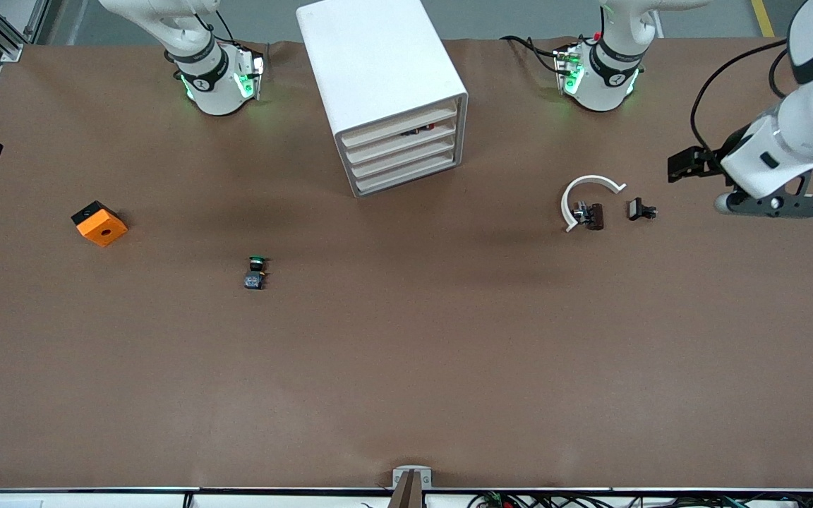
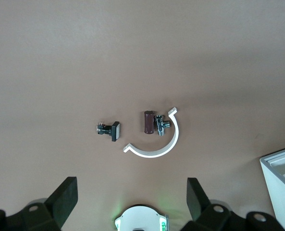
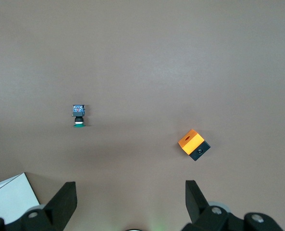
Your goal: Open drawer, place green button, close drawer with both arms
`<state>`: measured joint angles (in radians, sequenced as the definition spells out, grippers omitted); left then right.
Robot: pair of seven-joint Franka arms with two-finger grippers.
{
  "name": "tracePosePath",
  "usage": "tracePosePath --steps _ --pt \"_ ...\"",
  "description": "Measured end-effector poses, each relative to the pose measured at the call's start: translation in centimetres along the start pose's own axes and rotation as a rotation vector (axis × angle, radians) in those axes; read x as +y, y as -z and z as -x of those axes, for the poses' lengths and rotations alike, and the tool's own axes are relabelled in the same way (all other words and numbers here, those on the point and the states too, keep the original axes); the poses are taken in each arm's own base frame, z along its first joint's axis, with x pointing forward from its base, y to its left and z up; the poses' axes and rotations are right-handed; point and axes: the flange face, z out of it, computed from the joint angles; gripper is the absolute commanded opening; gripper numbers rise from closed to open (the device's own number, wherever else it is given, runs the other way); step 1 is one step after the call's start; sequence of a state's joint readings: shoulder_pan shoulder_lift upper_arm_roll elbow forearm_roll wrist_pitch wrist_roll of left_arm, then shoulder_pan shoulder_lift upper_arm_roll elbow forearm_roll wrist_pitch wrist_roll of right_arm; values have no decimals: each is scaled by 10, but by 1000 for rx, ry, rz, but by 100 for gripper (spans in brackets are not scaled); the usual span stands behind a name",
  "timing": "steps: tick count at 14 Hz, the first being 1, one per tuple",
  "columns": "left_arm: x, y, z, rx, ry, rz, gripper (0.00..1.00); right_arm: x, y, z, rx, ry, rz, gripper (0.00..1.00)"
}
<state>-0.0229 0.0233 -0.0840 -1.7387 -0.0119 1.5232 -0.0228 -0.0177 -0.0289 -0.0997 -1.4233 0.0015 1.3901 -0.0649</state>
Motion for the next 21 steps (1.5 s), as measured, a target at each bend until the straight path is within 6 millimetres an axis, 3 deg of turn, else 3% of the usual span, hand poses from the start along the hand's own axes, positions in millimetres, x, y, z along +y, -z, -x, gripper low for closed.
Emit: tracePosePath --steps 7,13,18,21 --pt "30 -91 -60 -101 -37 66 100 0 0 0 1 0 0 100" --pt "94 -178 -99 -150 45 49 100 0 0 0 0 -1 0 100" --pt "144 -210 -111 -163 247 7 100 -2 0 0 2 3 -4 100" --pt "192 -225 -115 -162 440 -37 100 -5 0 -1 3 7 -42 100"
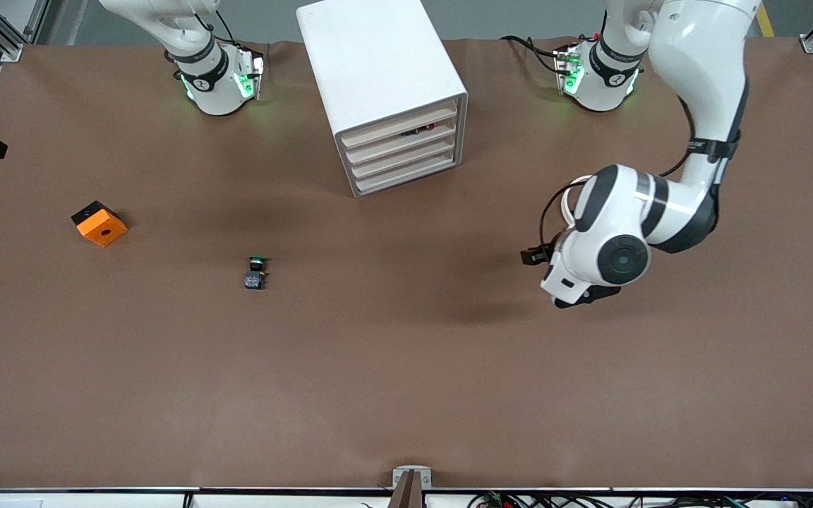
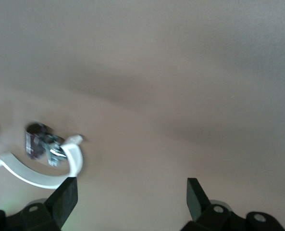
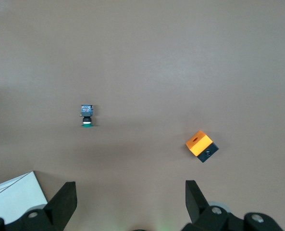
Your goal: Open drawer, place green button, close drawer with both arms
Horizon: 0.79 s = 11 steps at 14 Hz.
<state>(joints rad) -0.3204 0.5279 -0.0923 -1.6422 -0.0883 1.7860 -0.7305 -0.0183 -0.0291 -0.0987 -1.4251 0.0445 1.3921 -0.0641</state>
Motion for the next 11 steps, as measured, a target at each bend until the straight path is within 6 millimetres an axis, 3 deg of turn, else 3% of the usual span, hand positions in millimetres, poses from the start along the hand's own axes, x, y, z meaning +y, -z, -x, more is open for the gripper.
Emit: tracePosePath --steps 4,11 --pt "57 -27 19 32 266 -49 100 0 0 0 0 -1 -10 100" --pt "108 -66 57 -10 644 -78 100 1 0 0 -1 -27 17 100"
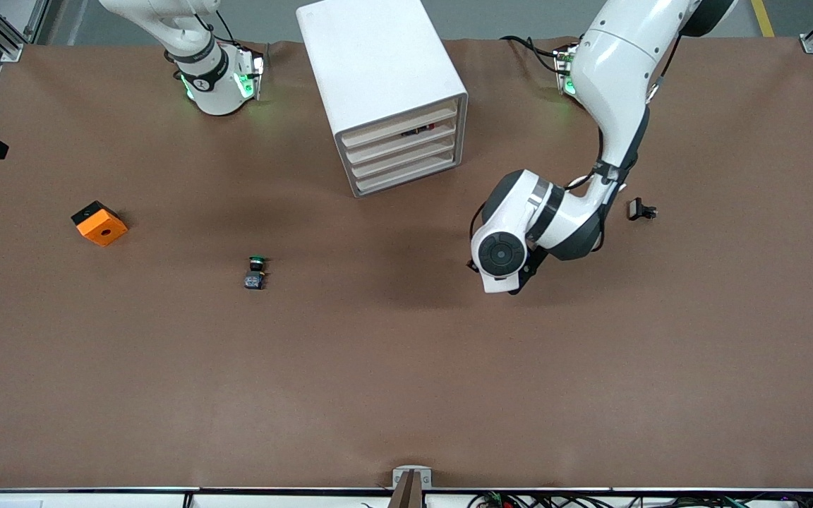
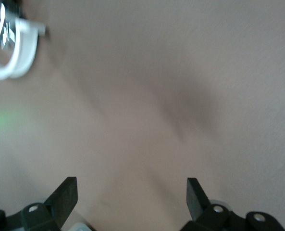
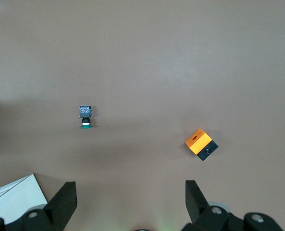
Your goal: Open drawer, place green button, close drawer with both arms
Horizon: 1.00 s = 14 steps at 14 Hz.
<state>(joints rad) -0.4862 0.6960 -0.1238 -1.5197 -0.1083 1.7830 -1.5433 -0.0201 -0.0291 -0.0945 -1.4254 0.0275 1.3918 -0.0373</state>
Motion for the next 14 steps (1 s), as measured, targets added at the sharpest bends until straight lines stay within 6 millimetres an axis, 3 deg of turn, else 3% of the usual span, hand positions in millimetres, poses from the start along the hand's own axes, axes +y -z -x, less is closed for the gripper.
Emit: tracePosePath --steps 3,6,14 --pt "10 -7 8 -102 98 -6 100 0 0 0 1 -5 3 100" --pt "17 -12 4 -208 175 -22 100 0 1 -1 6 -6 5 100" --pt "2 -56 -7 -492 385 -370 100 1 -2 -2 2 -12 5 100"
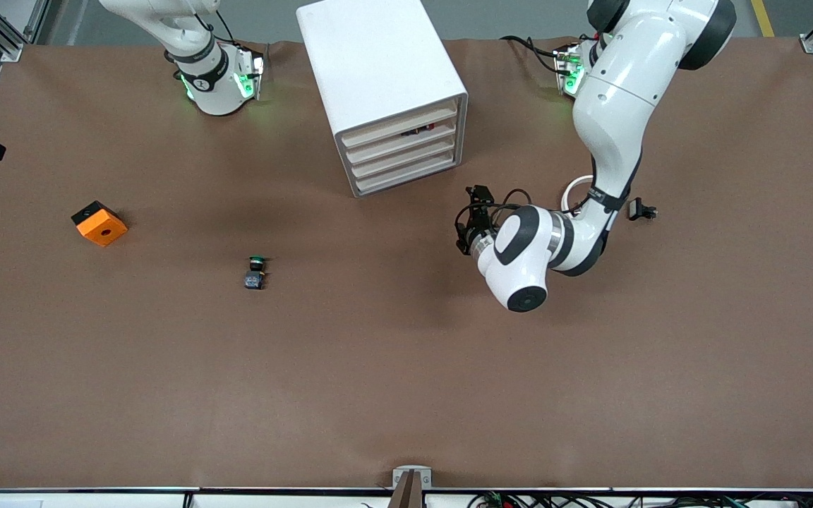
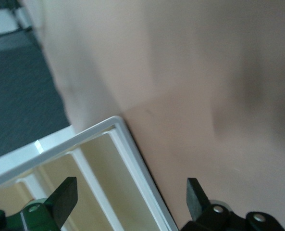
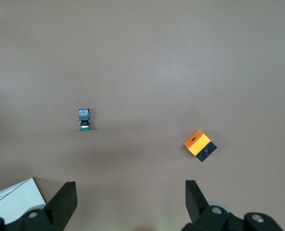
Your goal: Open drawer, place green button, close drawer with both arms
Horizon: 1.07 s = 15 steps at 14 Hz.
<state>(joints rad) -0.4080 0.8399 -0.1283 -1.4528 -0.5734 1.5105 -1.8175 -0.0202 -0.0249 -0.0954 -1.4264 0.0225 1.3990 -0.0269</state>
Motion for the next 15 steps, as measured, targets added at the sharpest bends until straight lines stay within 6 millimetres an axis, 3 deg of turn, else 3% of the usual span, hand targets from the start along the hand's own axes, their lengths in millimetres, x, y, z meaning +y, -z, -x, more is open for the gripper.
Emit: tracePosePath --steps 7,10,12,15 --pt "12 -29 -8 -107 273 -205 100 -9 -54 -35 -90 13 7 100" --pt "16 -44 -7 -146 335 -298 100 -10 -74 -46 -120 14 9 100" --pt "14 -53 -1 -145 333 -331 100 -9 -98 -57 -164 10 12 100" --pt "9 -64 9 -125 333 -354 78 -1 -132 -74 -203 15 21 100"
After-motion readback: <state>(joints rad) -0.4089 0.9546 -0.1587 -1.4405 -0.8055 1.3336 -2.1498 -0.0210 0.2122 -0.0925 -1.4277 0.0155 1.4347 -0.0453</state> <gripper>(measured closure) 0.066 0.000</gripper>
